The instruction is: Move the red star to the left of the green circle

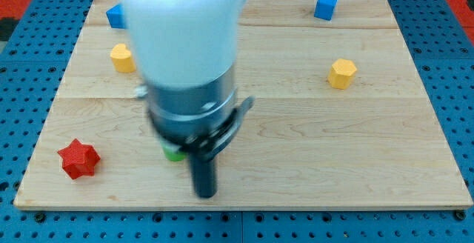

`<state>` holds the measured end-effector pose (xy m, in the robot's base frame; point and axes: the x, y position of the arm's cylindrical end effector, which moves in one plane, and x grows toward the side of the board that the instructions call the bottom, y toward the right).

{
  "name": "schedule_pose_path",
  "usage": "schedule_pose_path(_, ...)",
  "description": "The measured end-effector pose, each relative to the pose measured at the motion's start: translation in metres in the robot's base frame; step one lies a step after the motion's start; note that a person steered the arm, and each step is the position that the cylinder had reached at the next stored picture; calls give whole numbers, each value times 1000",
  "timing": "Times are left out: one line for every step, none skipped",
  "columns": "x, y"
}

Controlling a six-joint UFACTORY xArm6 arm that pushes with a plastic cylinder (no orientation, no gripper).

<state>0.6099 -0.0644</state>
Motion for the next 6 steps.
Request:
schedule_pose_path(9,-91)
schedule_pose_path(5,-188)
schedule_pose_path(-24,-192)
schedule_pose_path(-59,-167)
schedule_pose_path(-69,-121)
schedule_pose_path(-81,-128)
